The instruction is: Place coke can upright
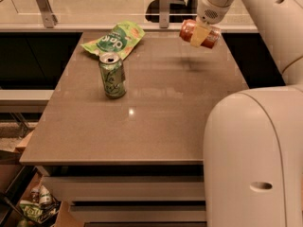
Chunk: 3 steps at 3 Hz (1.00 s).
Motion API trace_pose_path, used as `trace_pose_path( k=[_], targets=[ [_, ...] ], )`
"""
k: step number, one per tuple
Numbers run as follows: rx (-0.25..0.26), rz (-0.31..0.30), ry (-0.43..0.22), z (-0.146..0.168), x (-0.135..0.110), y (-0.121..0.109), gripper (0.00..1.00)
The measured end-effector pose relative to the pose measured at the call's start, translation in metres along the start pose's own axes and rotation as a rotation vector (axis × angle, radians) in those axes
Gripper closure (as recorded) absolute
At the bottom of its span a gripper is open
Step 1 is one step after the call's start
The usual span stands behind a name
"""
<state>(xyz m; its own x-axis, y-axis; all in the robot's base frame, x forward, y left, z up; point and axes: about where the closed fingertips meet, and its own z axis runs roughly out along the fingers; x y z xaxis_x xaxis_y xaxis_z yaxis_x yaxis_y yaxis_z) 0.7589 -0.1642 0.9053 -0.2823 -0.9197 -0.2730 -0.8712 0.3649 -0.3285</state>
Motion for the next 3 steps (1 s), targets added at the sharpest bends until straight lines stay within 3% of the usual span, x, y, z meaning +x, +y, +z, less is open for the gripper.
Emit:
trace_pose_path(
  k=[1,3],
  targets=[
    [0.023,-0.002,-0.112,-0.0147,-0.0055,-0.0072,1.00],
    [-0.039,0.007,-0.388,-0.0232,-0.0112,-0.0074,1.00]
  ],
)
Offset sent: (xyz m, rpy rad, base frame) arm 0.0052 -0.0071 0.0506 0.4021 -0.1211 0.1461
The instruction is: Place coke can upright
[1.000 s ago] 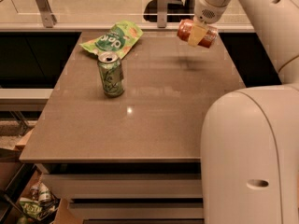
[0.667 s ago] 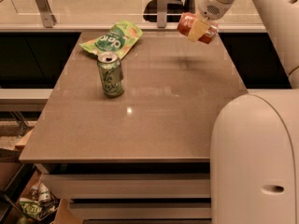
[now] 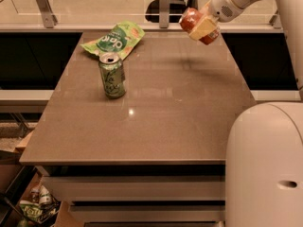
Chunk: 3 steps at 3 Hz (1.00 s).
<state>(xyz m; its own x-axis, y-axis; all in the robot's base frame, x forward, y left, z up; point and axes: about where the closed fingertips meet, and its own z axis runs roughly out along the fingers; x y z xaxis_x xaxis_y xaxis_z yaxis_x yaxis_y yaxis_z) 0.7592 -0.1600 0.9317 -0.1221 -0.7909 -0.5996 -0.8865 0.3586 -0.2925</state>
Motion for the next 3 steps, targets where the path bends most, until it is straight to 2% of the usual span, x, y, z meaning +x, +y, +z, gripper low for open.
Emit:
trace_pose_path(
  k=[1,2,3],
  targets=[
    [-0.019,0.016,-0.103,0.000,-0.004,-0.001,1.00],
    [-0.025,0.042,-0.161,0.000,-0.005,-0.004,1.00],
    [-0.034,0.110,-0.196,0.015,0.007,-0.010,1.00]
  ],
)
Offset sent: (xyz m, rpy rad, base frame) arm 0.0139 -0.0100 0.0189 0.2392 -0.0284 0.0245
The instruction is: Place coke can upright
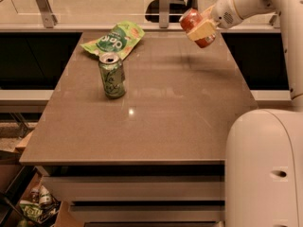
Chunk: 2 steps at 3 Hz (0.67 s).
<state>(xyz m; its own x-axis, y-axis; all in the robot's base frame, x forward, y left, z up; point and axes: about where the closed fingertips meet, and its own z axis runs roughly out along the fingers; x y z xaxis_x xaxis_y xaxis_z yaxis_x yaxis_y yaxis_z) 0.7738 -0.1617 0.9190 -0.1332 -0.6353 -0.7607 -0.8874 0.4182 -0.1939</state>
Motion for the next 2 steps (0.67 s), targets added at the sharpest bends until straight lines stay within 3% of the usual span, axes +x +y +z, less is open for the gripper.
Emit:
trace_pose_path(
  k=[1,2],
  targets=[
    [0.000,0.000,0.000,0.0002,0.0000,0.0000,1.00],
    [-0.012,0.009,-0.056,-0.0015,0.0002,0.0021,1.00]
  ],
)
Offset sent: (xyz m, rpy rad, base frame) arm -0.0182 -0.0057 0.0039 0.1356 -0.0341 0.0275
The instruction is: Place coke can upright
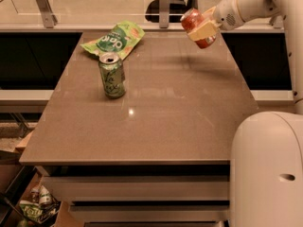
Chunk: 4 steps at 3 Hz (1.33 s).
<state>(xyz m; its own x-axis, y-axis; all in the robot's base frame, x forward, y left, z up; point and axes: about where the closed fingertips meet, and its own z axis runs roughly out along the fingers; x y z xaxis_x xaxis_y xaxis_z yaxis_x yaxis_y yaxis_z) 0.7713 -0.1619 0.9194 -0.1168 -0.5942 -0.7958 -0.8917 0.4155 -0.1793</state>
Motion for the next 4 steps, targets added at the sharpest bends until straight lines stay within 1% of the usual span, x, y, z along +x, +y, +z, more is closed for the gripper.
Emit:
trace_pose_path(
  k=[1,2,3,4],
  targets=[
    [0.018,0.019,-0.100,-0.014,-0.008,0.002,1.00],
    [0.068,0.045,-0.140,-0.032,-0.015,0.009,1.00],
    [0.102,0.075,-0.148,-0.039,-0.013,0.024,1.00],
    [0.113,0.080,-0.190,-0.032,-0.008,0.028,1.00]
  ],
)
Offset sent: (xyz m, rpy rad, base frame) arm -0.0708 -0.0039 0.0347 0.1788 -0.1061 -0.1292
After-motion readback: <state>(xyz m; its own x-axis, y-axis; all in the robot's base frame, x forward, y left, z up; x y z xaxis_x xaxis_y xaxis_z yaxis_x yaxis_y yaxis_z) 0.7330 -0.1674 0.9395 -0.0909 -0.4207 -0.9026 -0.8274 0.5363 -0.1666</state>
